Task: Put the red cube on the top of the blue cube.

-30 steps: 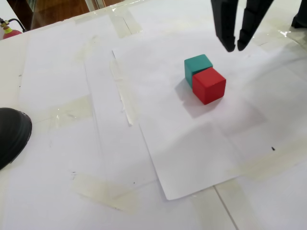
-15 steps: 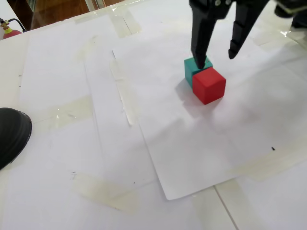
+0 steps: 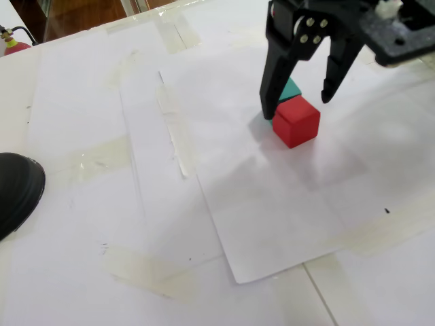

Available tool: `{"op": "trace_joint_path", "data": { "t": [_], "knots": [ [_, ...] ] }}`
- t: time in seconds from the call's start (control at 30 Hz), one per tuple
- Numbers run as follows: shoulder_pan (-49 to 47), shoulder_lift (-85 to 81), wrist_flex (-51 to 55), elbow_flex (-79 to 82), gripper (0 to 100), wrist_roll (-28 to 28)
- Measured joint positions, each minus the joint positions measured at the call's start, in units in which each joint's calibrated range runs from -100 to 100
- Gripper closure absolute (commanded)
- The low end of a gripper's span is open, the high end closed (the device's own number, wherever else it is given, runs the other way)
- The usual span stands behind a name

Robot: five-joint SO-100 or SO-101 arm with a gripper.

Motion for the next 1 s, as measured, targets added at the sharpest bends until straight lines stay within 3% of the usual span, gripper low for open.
{"op": "trace_joint_path", "data": {
  "t": [1.0],
  "knots": [
    [0.51, 2.08, -7.08, 5.78, 76, 0.00]
  ]
}}
